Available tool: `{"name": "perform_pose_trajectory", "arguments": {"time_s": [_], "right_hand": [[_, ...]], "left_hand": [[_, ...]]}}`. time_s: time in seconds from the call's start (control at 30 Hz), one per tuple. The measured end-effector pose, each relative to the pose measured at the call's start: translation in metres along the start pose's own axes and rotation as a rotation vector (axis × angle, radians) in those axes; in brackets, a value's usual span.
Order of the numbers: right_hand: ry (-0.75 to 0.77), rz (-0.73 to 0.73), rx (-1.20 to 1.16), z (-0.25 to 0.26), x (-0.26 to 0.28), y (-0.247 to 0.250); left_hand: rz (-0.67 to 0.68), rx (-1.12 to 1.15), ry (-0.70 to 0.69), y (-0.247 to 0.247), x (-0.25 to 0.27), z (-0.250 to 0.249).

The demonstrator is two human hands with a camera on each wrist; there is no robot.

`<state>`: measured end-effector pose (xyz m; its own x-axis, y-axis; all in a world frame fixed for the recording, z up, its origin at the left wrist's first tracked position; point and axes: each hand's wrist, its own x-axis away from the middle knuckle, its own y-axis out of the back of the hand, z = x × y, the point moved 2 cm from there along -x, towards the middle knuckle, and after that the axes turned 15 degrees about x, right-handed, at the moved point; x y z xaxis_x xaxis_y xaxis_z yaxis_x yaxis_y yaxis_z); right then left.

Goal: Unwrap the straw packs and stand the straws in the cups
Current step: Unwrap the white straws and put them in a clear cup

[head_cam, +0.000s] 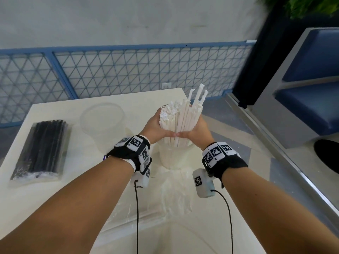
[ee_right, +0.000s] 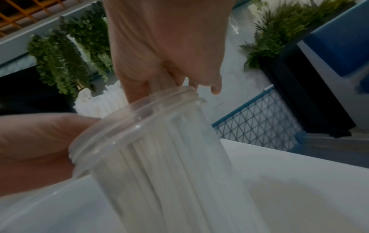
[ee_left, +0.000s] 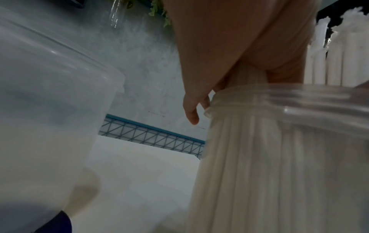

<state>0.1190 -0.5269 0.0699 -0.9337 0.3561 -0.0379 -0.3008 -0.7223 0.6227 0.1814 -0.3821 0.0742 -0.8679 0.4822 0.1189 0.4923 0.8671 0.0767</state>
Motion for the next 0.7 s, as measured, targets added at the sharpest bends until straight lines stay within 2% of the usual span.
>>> {"name": "perform_pose_trajectory", "arguments": {"time_s": [0.1,0.4,0.57,0.7], "right_hand": [[0.029,-0.026,0.049,-0.001,0.002,-0.004],[0.138,-0.131,-0.042,0.005,0.012,-0.003],[0.234,-0.078,-0.178,0.010,0.015,-0.008],[0.322,-0.093,-0.204,0.017,0.015,0.004]], "left_hand": [[-0.008,0.008,-0.015,-0.001,0.000,-0.001],[0.032,0.004,-0.110,0.002,0.008,-0.012],[-0.011,-0.048,-0.166,-0.002,0.016,-0.016],[-0.059,-0.042,-0.134,0.006,0.019,-0.022]]}}
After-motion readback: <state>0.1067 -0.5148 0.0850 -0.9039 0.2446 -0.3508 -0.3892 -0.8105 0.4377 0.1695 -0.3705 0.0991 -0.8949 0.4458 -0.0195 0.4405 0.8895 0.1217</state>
